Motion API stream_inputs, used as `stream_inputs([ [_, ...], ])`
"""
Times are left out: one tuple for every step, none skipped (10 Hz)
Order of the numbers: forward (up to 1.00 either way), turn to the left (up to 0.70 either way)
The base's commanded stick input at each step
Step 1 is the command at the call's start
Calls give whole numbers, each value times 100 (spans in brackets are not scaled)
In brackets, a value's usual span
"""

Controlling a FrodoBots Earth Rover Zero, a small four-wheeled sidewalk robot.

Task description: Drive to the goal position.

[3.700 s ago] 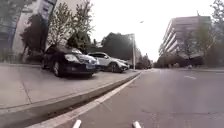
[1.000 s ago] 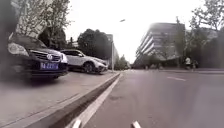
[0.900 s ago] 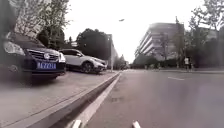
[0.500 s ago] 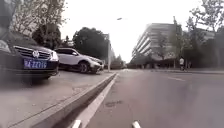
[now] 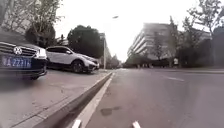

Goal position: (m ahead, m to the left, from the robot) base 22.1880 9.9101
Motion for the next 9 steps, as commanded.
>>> stream_inputs([
  [70,-12],
  [70,-12],
  [70,-12],
  [70,-12],
  [70,-12],
  [70,-12],
  [70,-5],
  [70,0],
  [70,0],
])
